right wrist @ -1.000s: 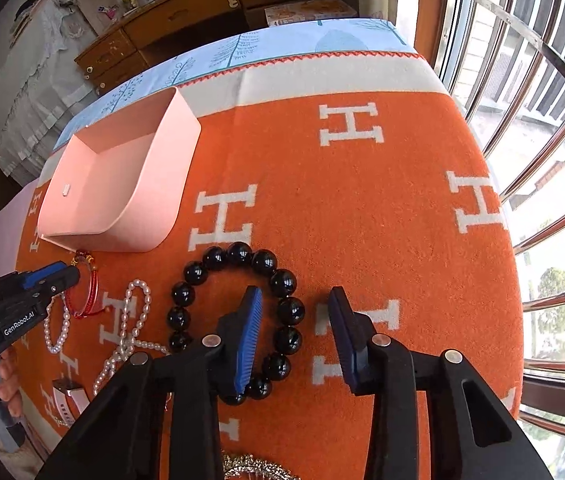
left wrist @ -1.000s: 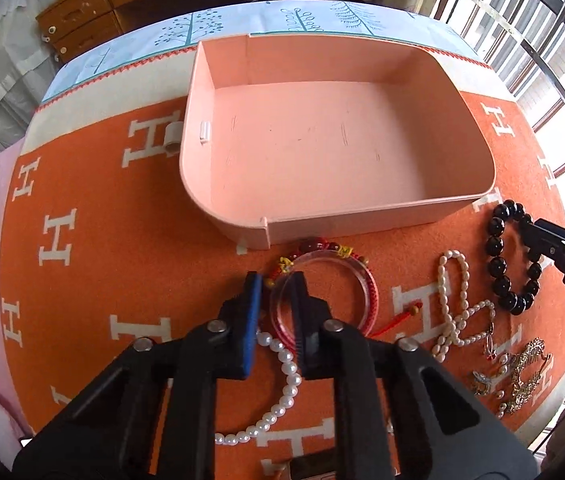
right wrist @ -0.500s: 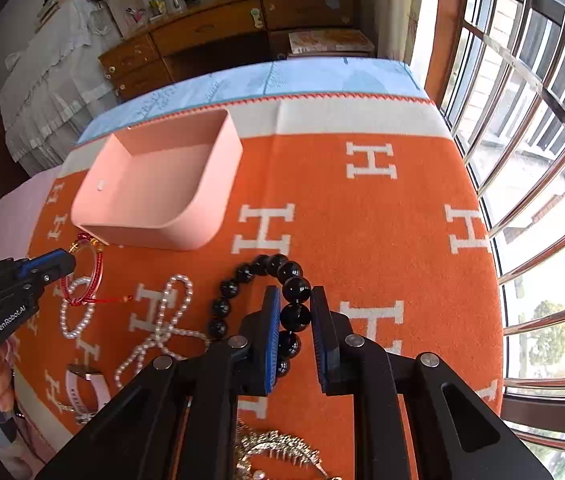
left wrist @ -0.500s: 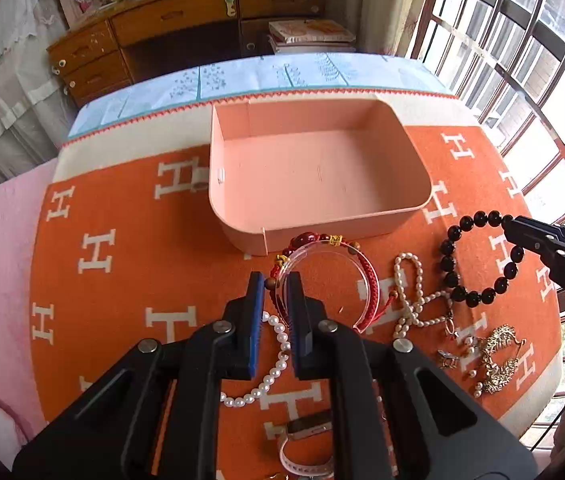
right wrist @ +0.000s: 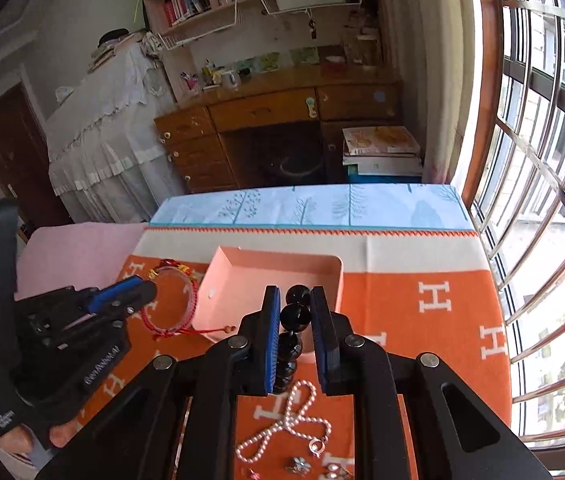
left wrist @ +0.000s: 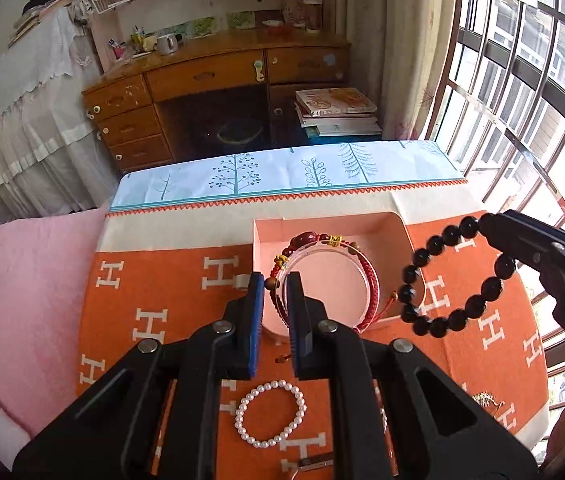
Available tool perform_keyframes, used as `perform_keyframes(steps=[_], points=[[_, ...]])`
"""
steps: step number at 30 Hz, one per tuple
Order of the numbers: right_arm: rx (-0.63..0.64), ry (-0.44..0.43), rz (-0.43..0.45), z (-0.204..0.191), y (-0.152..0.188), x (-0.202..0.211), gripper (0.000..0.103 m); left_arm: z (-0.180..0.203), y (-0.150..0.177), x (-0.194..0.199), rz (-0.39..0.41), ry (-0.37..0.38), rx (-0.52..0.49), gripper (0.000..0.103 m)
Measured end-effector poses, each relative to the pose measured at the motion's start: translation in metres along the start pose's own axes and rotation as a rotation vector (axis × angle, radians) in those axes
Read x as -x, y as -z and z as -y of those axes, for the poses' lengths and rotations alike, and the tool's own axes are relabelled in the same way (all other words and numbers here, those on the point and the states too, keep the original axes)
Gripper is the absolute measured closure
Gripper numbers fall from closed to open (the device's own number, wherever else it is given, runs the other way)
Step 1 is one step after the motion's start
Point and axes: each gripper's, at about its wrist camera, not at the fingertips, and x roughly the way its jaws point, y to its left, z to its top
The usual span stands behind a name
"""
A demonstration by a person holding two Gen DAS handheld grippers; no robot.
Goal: Organize jewelry
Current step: 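Lower both bracelets into the pink box and open both tools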
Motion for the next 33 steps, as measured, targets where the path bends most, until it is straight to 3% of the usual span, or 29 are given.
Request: perform_keyframes(steps=[4,13,14,16,17,19,21,33], points=[[-0.024,-0.022,0.018,-0.016,-0.016,-0.025,0.088,0.002,-0.004,-0.037,-0.025,-0.009,0.024,0.094],[-0.094,0.003,-0.102,-0.008,-0.007,-0.129,0.088,0.005,0.013,-0.114,-0.129,-0.002,0.073,0.092],[-0.095,0.0,-0.118,-0.006,-0.004,-0.137,0.088,0.005,0.014,-0.117,-0.14,0.012,0.078,0.091],[-0.096,-0.002,-0.149,0.001,0.004,-0.152,0.087,0.004,0.016,-0.121,-0.157,0.021,0.079,0.077],[-0.1,-0.008,-0.155,0.003,0.006,-0.156,0.085,0.003,0.016,-0.121,-0.158,0.016,0.074,0.073],[-0.1,-0.01,-0.141,0.005,0.008,-0.157,0.068,0.003,0.016,-0.115,-0.139,0.026,0.07,0.059],[-0.096,0.014,-0.102,0.009,0.01,-0.154,0.058,0.001,0.016,-0.105,-0.124,0.038,0.079,0.048],[-0.102,-0.005,-0.029,0.018,0.035,-0.083,0.058,-0.003,0.037,-0.02,-0.035,0.063,0.054,0.047]])
